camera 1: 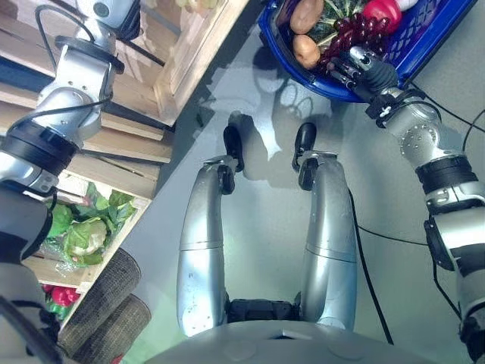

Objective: Pick up fruits and vegetables into the basket

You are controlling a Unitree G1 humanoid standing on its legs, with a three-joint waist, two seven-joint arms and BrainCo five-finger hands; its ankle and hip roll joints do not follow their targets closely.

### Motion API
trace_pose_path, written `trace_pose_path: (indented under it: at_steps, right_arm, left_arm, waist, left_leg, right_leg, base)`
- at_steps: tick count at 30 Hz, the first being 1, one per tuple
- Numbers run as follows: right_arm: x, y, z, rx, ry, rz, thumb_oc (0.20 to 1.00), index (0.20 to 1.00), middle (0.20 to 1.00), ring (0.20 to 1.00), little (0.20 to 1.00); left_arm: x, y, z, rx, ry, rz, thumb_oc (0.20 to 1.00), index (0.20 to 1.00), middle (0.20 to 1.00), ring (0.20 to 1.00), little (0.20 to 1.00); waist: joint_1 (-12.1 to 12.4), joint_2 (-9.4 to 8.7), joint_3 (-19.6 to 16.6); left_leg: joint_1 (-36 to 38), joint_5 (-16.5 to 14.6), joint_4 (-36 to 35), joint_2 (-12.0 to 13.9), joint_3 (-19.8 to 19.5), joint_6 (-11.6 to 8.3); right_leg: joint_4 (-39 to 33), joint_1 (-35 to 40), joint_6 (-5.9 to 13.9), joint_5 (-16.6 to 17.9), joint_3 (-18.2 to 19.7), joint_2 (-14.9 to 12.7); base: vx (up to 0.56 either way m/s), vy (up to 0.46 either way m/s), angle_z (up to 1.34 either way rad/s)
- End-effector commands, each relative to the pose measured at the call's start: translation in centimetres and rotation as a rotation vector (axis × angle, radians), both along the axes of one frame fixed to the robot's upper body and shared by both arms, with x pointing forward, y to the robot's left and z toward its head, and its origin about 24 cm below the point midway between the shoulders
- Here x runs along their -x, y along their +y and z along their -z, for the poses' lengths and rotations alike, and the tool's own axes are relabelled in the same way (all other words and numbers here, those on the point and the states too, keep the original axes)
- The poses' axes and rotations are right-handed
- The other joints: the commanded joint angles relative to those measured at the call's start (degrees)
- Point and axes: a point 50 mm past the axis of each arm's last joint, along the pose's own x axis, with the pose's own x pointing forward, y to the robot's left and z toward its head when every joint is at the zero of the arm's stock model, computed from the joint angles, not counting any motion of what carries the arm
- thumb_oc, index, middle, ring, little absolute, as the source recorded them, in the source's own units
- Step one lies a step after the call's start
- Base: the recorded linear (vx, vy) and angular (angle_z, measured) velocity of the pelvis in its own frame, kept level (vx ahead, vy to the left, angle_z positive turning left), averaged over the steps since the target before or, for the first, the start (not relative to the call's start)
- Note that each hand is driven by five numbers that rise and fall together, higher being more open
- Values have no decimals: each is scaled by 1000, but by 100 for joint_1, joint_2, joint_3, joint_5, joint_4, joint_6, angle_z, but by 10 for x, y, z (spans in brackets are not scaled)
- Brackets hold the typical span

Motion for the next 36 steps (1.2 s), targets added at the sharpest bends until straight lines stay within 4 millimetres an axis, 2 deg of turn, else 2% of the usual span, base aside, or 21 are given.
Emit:
trace_pose_path:
  at_steps: [1,4,8,12,16,17,27,36]
  right_arm:
    - [19,3,-21,-47,-224,-58,1000,1000,1000,1000,1000]
    - [38,15,-10,-60,-312,-122,1000,1000,1000,1000,1000]
    - [55,21,-1,-62,-380,-169,1000,1000,1000,1000,1000]
    - [75,19,7,-149,-459,-183,1000,1000,1000,1000,1000]
    - [86,14,10,-221,-509,-178,1000,1000,1000,1000,1000]
    - [91,11,12,-237,-533,-163,1000,1000,1000,1000,1000]
    - [108,-1,15,-310,-608,-92,1000,1000,1000,1000,1000]
    - [112,-5,16,-303,-612,-53,1000,1000,1000,1000,1000]
  left_arm:
    - [5,29,7,59,-104,-124,1000,1000,1000,1000,1000]
    - [6,40,24,91,-111,-175,1000,1000,1000,1000,1000]
    - [5,46,32,118,-113,-206,1000,1000,1000,1000,1000]
    - [5,55,40,123,-94,-259,1000,1000,1000,1000,1000]
    - [6,63,52,146,-71,-297,1000,1000,1000,1000,1000]
    - [7,68,60,161,-63,-315,1000,1000,1000,1000,1000]
    - [11,83,76,221,-57,-364,1000,1000,1000,1000,1000]
    - [13,93,86,262,-47,-438,1000,1000,1000,1000,1000]
  waist:
    - [-434,500,-322]
    - [-622,445,-322]
    - [-776,366,-322]
    - [-955,240,-322]
    - [-1048,163,-322]
    - [-1091,131,-322]
    - [-1225,14,-322]
    - [-1277,-43,-322]
  left_leg:
    - [705,-117,-1043,-49,274,45]
    - [797,-81,-1191,-32,353,12]
    - [794,-77,-1260,-9,427,13]
    - [731,-124,-1300,15,508,27]
    - [692,-166,-1291,33,564,47]
    - [663,-182,-1270,38,579,54]
    - [612,-247,-1231,31,620,108]
    - [610,-258,-1221,26,646,143]
  right_leg:
    - [-442,614,390,-243,-277,254]
    - [-641,645,431,-169,-163,334]
    - [-799,617,460,-93,-73,404]
    - [-939,543,506,-33,8,499]
    - [-990,500,533,-4,39,533]
    - [-998,479,548,8,64,553]
    - [-1065,444,587,76,146,631]
    - [-1085,440,588,109,166,655]
  base:
    - [-15,191,-12]
    - [-13,143,-17]
    - [-12,79,-17]
    - [-12,62,-13]
    - [9,48,-16]
    - [22,44,-13]
    - [9,25,-4]
    - [4,31,-5]
